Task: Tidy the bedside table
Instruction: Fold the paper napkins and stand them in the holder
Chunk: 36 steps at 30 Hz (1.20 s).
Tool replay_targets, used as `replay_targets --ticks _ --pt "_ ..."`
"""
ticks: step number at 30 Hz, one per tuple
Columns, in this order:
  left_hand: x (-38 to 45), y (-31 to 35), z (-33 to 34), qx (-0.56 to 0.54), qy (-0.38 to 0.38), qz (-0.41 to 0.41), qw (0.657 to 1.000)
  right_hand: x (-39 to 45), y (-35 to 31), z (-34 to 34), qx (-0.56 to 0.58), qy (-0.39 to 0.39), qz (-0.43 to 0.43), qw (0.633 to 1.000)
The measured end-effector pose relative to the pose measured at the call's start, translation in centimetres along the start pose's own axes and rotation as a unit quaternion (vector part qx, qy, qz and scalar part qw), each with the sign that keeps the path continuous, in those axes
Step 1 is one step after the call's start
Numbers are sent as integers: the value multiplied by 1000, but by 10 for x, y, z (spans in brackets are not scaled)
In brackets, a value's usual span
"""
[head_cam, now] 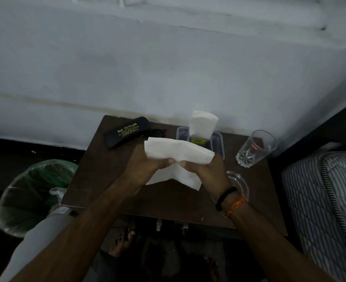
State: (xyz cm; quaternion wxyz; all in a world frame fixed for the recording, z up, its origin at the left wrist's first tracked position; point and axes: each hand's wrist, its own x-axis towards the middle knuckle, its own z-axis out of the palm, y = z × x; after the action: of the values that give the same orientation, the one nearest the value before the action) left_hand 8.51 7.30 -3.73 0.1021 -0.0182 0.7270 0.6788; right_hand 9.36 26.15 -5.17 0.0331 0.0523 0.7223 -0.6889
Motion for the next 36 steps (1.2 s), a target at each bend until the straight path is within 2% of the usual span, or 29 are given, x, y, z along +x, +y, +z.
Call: replay_targets --ticks 3,9,17,24,31,36 --pt "-4 -6 4 -5 12 3 1000 -4 6 -3 -27 17 2 999" --pt "-8 -20 10 -7 -16 -6 1000 -10 16 -7 -70 5 54 996" --pt "-13 -16 14 -23 56 -6 998 -12 14 -5 -42 33 11 999" --pt "-14 -27 15 9 30 -9 999 -12 28 -10 -84 7 23 996" --pt "-10 -31 17 1 63 -9 998 -11 25 -9 -41 37 18 998" --pt "-9 -33 20 1 38 -9 999 -12 28 -9 -41 23 23 999"
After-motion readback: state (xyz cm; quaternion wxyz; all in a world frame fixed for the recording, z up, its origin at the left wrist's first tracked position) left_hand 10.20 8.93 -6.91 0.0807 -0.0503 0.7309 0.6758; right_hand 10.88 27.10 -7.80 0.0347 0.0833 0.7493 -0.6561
